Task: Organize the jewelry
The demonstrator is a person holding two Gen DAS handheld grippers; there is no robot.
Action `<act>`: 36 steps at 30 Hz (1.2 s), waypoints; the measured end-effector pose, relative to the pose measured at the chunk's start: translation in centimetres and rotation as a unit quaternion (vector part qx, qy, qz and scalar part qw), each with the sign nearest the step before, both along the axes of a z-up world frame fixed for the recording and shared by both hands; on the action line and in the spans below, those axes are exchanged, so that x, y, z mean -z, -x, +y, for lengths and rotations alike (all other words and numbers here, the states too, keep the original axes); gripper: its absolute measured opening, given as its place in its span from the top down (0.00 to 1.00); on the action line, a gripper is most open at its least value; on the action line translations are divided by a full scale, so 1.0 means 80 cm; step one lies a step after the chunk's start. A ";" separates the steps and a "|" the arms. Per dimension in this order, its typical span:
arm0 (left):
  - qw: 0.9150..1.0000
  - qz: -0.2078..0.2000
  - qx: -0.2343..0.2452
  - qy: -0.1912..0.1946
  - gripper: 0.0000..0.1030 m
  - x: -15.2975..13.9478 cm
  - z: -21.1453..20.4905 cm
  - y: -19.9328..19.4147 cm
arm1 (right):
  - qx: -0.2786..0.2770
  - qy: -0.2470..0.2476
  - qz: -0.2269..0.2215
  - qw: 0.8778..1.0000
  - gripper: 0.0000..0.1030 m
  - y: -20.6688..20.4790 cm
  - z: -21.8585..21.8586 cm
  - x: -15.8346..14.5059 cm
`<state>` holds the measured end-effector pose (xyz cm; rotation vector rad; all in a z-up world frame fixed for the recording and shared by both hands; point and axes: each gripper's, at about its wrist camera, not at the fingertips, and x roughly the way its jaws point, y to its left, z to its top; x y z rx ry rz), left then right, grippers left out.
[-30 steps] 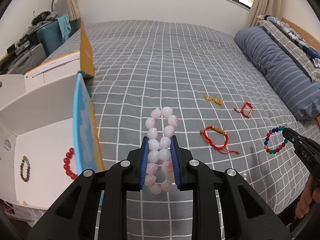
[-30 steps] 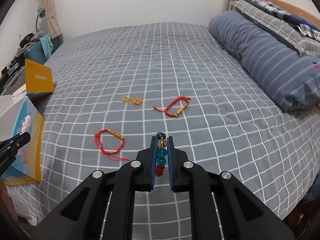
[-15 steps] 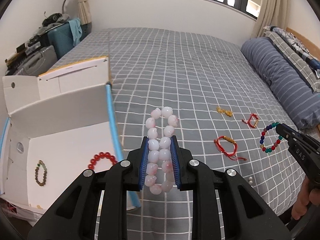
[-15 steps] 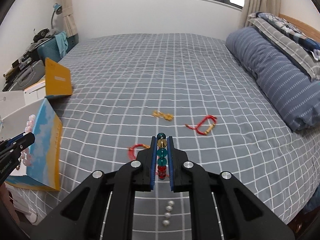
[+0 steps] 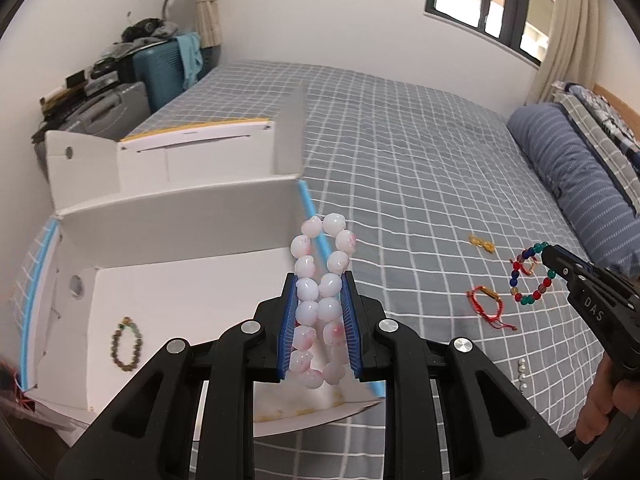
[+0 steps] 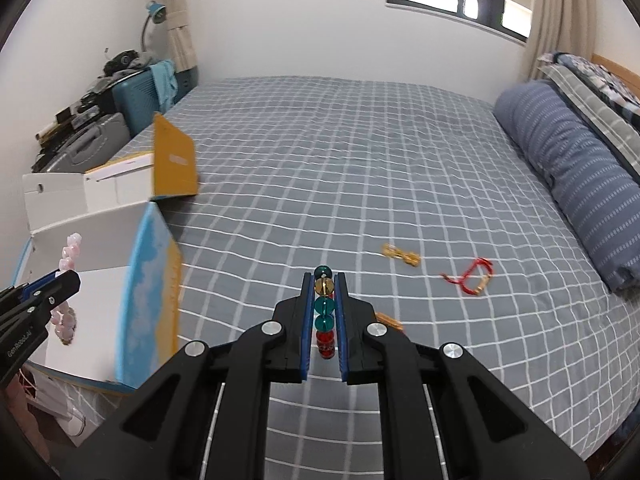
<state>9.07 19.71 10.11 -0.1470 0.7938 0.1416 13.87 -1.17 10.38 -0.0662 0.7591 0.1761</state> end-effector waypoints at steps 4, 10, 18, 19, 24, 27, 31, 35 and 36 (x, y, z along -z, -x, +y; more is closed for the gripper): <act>1.000 -0.002 -0.017 -0.002 0.79 -0.004 0.026 0.012 | -0.017 -0.006 -0.006 1.000 0.91 0.005 0.028 -0.009; 0.999 0.000 -0.045 -0.007 0.79 -0.005 0.070 0.032 | -0.045 -0.008 -0.007 0.999 0.91 0.009 0.076 -0.012; 0.996 -0.001 -0.083 -0.010 0.79 -0.008 0.131 0.060 | -0.090 -0.018 -0.017 0.996 0.91 0.025 0.153 -0.022; 0.996 -0.001 -0.087 -0.011 0.79 -0.008 0.137 0.063 | -0.096 -0.017 -0.018 0.995 0.91 0.027 0.162 -0.022; 0.994 0.001 -0.109 -0.011 0.79 -0.003 0.170 0.079 | -0.119 -0.021 -0.018 0.992 0.91 0.033 0.201 -0.018; 0.993 0.005 -0.119 -0.010 0.79 0.003 0.185 0.082 | -0.132 -0.019 -0.015 0.991 0.91 0.035 0.221 -0.011; 0.992 0.011 -0.124 -0.007 0.79 0.011 0.198 0.083 | -0.145 -0.013 -0.007 0.989 0.91 0.034 0.245 0.003; 0.991 0.022 -0.131 -0.006 0.79 0.023 0.209 0.082 | -0.151 -0.007 0.008 0.989 0.91 0.025 0.264 0.021; 0.991 0.025 -0.133 -0.005 0.79 0.027 0.212 0.081 | -0.152 -0.005 0.014 0.988 0.91 0.022 0.268 0.028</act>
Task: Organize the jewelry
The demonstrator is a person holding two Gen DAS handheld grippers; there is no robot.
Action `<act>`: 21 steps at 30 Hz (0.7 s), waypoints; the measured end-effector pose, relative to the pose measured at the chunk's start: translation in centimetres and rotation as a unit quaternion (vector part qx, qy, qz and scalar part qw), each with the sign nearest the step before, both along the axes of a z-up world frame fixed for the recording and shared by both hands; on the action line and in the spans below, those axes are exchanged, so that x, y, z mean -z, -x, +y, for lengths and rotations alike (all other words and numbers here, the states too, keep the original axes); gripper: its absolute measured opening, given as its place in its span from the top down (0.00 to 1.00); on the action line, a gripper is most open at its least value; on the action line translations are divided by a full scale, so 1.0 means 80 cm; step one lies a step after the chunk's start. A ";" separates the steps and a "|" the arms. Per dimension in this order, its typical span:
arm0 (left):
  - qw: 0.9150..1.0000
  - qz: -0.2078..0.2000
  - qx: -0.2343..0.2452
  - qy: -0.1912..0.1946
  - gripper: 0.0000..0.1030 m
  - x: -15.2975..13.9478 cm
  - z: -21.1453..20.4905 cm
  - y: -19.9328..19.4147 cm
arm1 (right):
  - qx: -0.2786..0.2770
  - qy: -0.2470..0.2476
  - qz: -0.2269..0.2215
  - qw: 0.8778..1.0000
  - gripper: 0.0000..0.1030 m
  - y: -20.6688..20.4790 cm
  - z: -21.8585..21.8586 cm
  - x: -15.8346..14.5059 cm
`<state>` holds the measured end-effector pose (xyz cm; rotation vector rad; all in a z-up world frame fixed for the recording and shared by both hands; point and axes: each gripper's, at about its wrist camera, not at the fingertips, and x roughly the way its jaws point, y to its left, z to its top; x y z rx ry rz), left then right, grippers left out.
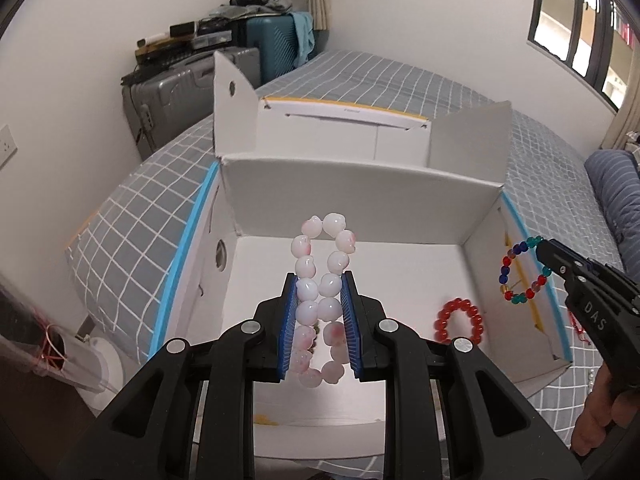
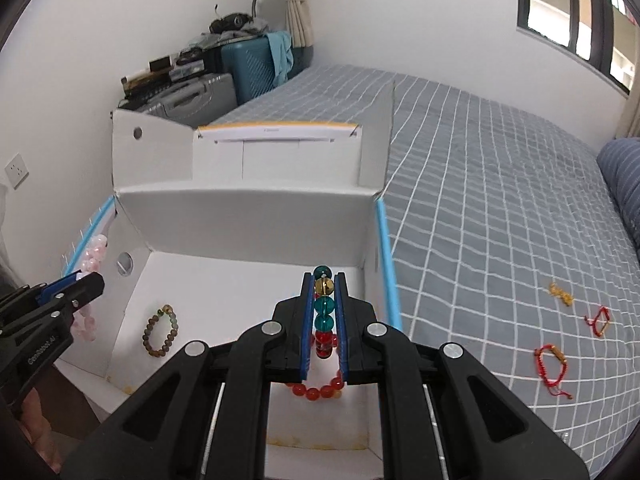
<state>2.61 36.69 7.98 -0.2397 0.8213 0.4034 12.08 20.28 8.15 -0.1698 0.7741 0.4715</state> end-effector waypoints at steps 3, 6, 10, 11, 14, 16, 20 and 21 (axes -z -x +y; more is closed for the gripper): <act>1.000 0.009 -0.003 0.003 0.79 0.010 0.006 -0.003 | 0.001 0.010 0.012 1.000 0.91 -0.007 0.008 0.017; 1.000 0.021 -0.005 0.005 0.79 0.021 0.010 -0.008 | 0.005 0.018 0.025 1.000 0.91 -0.015 0.013 0.032; 0.999 0.031 -0.005 0.005 0.79 0.030 0.012 -0.012 | 0.007 0.027 0.038 0.999 0.91 -0.021 0.018 0.046; 0.999 0.033 -0.005 0.005 0.79 0.032 0.013 -0.012 | 0.006 0.028 0.041 0.999 0.91 -0.022 0.018 0.048; 0.999 0.038 -0.006 0.006 0.79 0.035 0.014 -0.014 | 0.003 0.031 0.046 0.998 0.91 -0.024 0.021 0.052; 0.999 0.043 -0.007 0.006 0.79 0.036 0.015 -0.016 | 0.002 0.033 0.045 0.998 0.90 -0.023 0.021 0.051; 0.998 0.053 -0.005 0.016 0.76 0.039 0.016 -0.019 | 0.003 0.031 0.027 0.999 0.80 -0.016 0.020 0.041; 0.998 0.051 -0.005 0.019 0.76 0.038 0.016 -0.020 | 0.003 0.024 0.025 0.999 0.66 -0.014 0.017 0.038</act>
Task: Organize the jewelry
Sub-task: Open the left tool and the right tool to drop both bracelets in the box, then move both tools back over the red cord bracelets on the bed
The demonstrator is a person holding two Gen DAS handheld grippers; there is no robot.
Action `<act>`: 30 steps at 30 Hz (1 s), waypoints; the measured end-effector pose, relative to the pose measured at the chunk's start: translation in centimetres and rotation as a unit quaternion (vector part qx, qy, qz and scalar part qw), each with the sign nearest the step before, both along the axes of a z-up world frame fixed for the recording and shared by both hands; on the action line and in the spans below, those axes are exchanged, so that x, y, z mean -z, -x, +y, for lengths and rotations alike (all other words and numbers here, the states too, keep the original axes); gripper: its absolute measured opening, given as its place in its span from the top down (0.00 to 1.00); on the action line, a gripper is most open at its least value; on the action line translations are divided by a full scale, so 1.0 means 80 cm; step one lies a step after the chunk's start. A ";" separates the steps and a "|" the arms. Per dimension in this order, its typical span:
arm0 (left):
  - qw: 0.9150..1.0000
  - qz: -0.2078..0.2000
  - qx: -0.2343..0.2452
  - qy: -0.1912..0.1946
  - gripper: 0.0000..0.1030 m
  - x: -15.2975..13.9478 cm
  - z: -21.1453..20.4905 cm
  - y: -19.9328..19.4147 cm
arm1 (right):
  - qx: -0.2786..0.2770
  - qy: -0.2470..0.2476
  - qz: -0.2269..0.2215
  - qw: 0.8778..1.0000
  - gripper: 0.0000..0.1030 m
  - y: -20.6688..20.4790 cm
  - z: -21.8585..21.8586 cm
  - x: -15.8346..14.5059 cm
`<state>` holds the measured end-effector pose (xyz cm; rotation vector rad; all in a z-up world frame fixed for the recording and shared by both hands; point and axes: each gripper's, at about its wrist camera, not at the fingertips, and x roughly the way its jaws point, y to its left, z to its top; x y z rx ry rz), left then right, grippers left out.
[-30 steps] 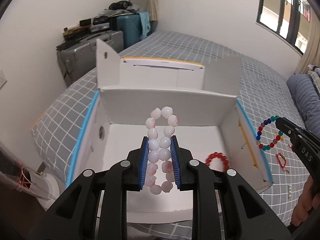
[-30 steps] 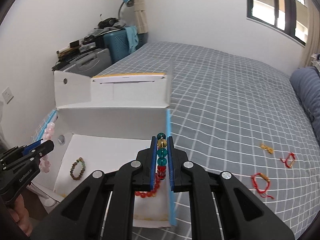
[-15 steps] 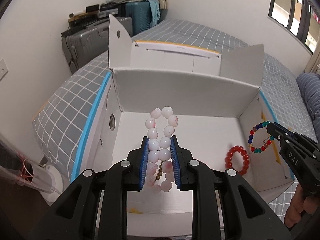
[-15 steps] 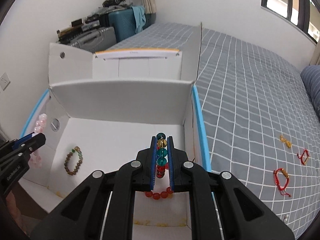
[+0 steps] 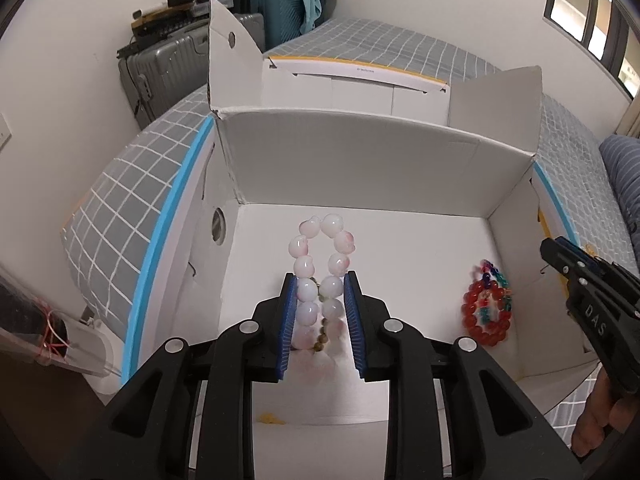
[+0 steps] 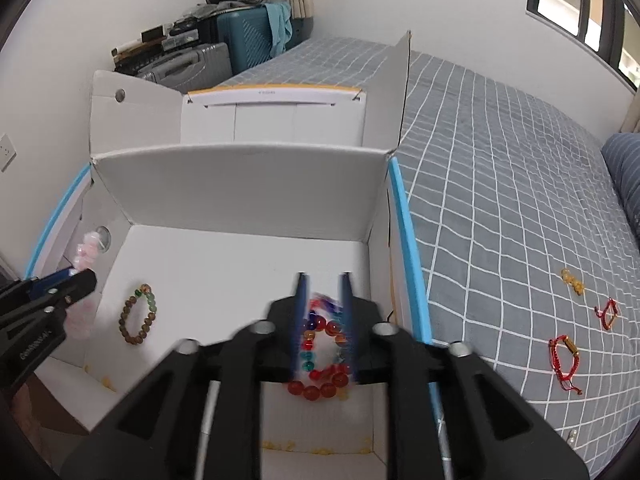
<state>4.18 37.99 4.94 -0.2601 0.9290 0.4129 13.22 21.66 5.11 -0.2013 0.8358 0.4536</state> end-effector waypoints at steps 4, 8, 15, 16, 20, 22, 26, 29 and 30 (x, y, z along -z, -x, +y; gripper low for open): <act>1.000 -0.009 -0.002 0.001 0.60 -0.007 -0.002 0.001 | 0.006 -0.012 -0.007 1.000 0.52 0.002 -0.008 -0.009; 1.000 -0.023 -0.006 -0.006 0.48 -0.017 -0.010 0.003 | 0.017 -0.024 -0.013 0.999 0.35 0.002 -0.021 -0.018; 0.999 -0.050 0.011 -0.014 0.23 -0.043 -0.051 -0.010 | 0.055 -0.024 -0.032 0.998 0.22 -0.006 -0.071 -0.038; 0.999 -0.051 0.015 -0.013 0.23 -0.046 -0.057 -0.014 | 0.061 -0.024 -0.034 0.997 0.21 -0.008 -0.081 -0.041; 0.997 -0.061 0.039 -0.010 0.15 -0.057 -0.093 -0.031 | 0.090 -0.019 -0.043 0.995 0.15 -0.015 -0.125 -0.053; 0.996 -0.065 0.051 -0.011 0.12 -0.062 -0.115 -0.040 | 0.099 -0.017 -0.042 0.994 0.15 -0.019 -0.152 -0.060; 0.994 -0.077 0.079 -0.007 0.07 -0.072 -0.159 -0.058 | 0.125 -0.014 -0.037 0.991 0.14 -0.031 -0.211 -0.075; 0.991 -0.084 0.103 0.003 0.06 -0.076 -0.203 -0.076 | 0.156 -0.014 -0.036 0.987 0.14 -0.041 -0.264 -0.083; 0.990 -0.084 0.110 0.005 0.06 -0.076 -0.216 -0.081 | 0.168 -0.011 -0.035 0.985 0.14 -0.046 -0.283 -0.084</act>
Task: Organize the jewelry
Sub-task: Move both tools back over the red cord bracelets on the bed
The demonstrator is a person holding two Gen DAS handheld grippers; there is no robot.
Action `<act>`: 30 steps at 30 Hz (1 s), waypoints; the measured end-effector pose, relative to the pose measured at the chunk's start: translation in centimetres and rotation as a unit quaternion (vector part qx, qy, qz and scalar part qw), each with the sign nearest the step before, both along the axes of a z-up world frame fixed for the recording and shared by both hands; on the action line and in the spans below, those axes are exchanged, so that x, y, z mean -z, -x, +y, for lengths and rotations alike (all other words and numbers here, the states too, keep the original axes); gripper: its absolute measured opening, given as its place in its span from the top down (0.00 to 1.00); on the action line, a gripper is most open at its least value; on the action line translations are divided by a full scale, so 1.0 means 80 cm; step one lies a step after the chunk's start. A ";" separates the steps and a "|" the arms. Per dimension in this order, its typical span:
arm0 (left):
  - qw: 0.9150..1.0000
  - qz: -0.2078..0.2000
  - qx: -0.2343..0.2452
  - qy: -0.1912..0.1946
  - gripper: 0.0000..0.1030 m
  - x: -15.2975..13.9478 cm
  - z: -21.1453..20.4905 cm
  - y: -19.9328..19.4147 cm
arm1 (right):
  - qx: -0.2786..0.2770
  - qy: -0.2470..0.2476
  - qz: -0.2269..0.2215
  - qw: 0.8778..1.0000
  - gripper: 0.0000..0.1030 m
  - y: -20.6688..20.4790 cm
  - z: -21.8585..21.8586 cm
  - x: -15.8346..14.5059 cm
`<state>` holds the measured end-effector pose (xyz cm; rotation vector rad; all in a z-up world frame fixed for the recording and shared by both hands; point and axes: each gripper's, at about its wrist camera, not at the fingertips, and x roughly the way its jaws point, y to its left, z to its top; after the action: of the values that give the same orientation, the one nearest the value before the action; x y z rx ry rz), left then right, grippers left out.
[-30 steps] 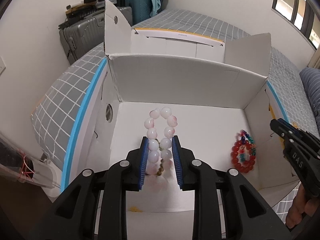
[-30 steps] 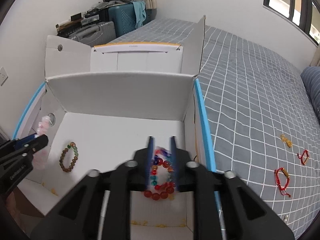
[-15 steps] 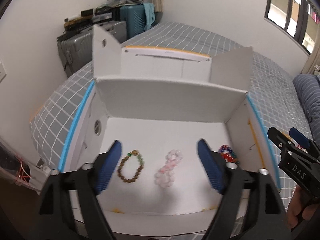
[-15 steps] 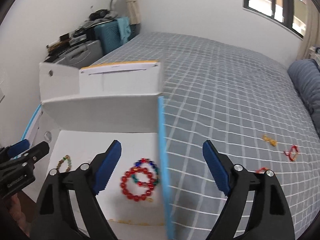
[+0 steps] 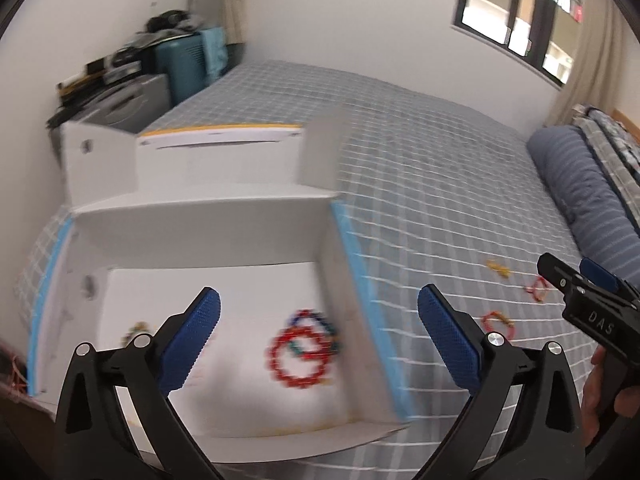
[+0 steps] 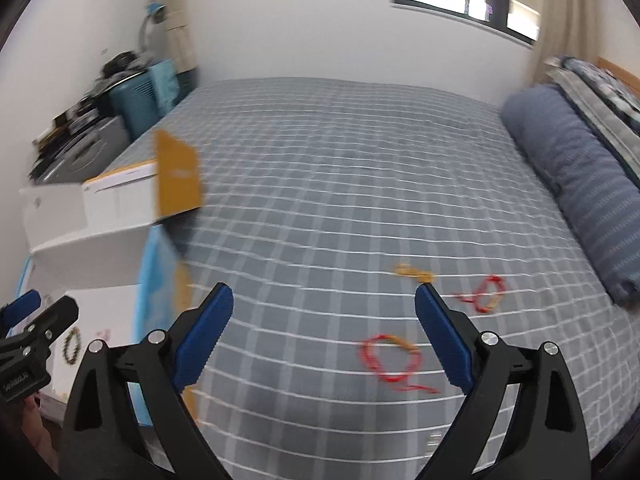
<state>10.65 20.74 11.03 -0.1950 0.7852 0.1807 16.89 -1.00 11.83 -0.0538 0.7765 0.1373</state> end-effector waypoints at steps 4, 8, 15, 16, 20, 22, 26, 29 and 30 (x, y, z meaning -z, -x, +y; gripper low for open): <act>0.999 0.009 0.039 -0.007 0.06 0.008 -0.063 -0.028 | 0.042 0.012 0.013 0.999 0.14 -0.019 -0.066 0.010; 0.997 0.018 0.070 -0.004 0.06 0.022 -0.119 -0.053 | 0.076 0.014 0.035 0.996 0.14 -0.042 -0.122 0.030; 0.993 0.050 0.103 0.003 0.06 0.072 -0.196 -0.104 | 0.104 0.017 0.061 0.992 0.14 -0.083 -0.194 0.073; 0.993 0.057 0.107 0.000 0.06 0.081 -0.207 -0.112 | 0.106 0.017 0.064 0.992 0.14 -0.090 -0.201 0.079; 0.990 0.074 0.123 -0.015 0.06 0.114 -0.240 -0.137 | 0.111 0.014 0.089 0.990 0.14 -0.117 -0.230 0.112; 0.989 0.078 0.126 -0.023 0.06 0.126 -0.253 -0.147 | 0.113 0.011 0.099 0.989 0.14 -0.130 -0.243 0.127; 0.987 0.090 0.131 -0.014 0.06 0.150 -0.269 -0.168 | 0.120 0.002 0.121 0.985 0.16 -0.150 -0.260 0.155; 0.985 0.102 0.135 -0.013 0.06 0.169 -0.281 -0.183 | 0.120 -0.001 0.126 0.985 0.20 -0.157 -0.265 0.169; 0.985 0.106 0.136 -0.014 0.06 0.176 -0.286 -0.188 | 0.121 0.002 0.134 0.984 0.25 -0.162 -0.268 0.176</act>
<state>25.73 -2.12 -3.03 -0.0400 1.0124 -0.0477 29.85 -22.41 -2.28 0.0559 1.0449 -0.0905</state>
